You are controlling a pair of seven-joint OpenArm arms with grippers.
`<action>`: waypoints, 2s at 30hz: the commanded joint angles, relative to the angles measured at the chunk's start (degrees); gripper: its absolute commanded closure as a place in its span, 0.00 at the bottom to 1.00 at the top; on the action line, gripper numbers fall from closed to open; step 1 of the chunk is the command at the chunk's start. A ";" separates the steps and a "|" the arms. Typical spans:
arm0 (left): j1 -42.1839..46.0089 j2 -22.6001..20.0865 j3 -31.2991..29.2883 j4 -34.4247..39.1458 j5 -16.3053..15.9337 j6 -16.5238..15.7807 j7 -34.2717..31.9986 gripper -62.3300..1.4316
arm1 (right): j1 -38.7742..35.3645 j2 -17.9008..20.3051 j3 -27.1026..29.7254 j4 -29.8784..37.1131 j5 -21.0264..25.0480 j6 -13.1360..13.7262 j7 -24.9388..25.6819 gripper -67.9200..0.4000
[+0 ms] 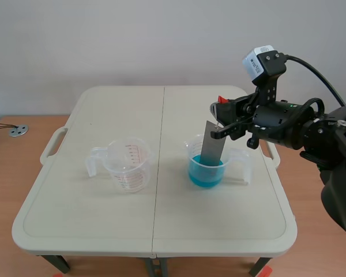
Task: Hold the metal plate by the orange handle, dip it into the blue solution, take it out and point at it, then put the plate back in the beaker on the left.
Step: 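Hold the plate still in the solution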
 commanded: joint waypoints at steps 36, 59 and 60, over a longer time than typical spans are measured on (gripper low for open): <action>-0.15 0.15 0.04 0.61 -0.37 -0.20 0.15 0.95 | 1.31 0.48 0.39 1.31 0.26 0.46 1.25 0.98; -1.29 0.15 0.04 0.61 -0.39 -0.33 0.11 0.95 | 1.27 0.63 0.37 12.92 5.79 0.46 -5.35 0.98; -1.68 0.13 0.04 0.61 -0.39 -0.35 0.09 0.95 | 1.27 0.63 0.37 13.46 6.49 0.46 -6.03 0.98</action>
